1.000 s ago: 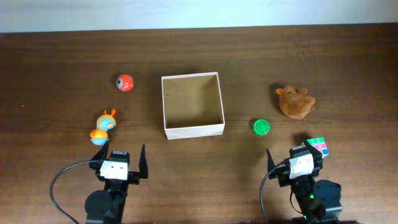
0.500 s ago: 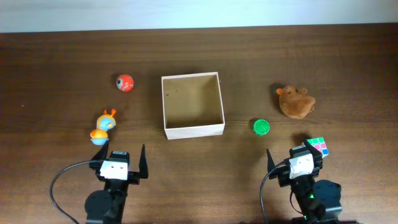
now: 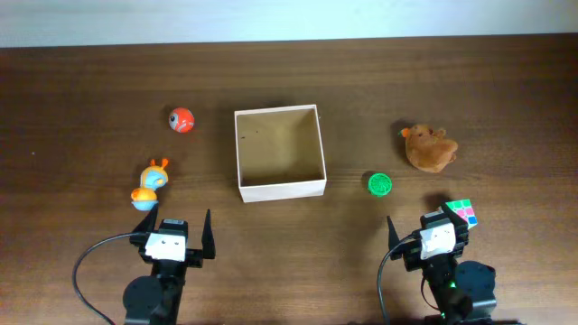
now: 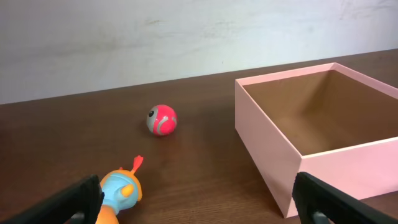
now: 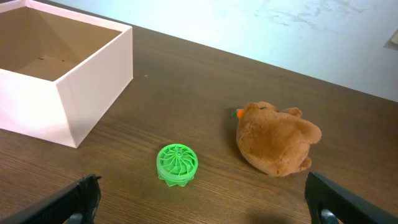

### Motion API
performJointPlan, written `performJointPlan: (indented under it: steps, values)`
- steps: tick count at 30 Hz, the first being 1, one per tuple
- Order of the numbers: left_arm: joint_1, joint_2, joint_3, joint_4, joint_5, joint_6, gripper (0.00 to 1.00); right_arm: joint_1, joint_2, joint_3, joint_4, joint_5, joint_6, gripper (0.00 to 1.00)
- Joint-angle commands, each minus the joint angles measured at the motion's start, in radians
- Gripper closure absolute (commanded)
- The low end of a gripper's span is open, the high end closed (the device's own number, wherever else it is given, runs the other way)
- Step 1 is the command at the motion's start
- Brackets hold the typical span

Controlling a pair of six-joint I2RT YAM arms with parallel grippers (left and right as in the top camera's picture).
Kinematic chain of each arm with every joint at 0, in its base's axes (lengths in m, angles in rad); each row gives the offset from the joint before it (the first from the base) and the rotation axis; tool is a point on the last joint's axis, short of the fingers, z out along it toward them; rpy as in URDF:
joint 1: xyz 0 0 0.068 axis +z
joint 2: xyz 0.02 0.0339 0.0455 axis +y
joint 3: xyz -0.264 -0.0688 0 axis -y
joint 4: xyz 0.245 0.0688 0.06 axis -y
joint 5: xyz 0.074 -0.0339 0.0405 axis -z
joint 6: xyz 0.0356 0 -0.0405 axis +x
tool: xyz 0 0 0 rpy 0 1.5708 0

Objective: Pack container

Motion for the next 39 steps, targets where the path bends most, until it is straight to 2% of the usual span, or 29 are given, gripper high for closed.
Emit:
performJointPlan:
  steps: [1,16,19,24,28,31,39]
  values:
    - [0.005,-0.01,-0.007,0.003,0.0,0.019,0.01,-0.006,-0.01,-0.009,0.004,-0.016,-0.007,0.01]
    - [0.005,-0.01,-0.007,0.003,0.0,0.019,0.01,-0.006,-0.01,-0.009,0.024,-0.02,-0.006,0.01]
    - [0.005,-0.01,-0.007,0.003,0.0,0.019,0.01,-0.006,-0.01,-0.006,0.093,-0.109,-0.005,0.01]
    - [0.005,-0.01,-0.007,0.003,0.0,0.019,0.01,-0.006,0.011,0.079,0.12,-0.169,0.188,0.01]
    - [0.005,-0.01,-0.007,0.003,0.0,0.019,0.01,-0.006,0.142,0.232,0.085,-0.226,0.224,0.01]
    - [0.005,-0.01,-0.007,0.003,0.0,0.019,0.01,-0.006,0.325,0.415,-0.002,-0.225,0.227,0.01]
    - [0.005,-0.01,-0.007,0.003,0.0,0.019,0.01,-0.006,0.925,1.057,-0.455,-0.225,0.226,0.01]
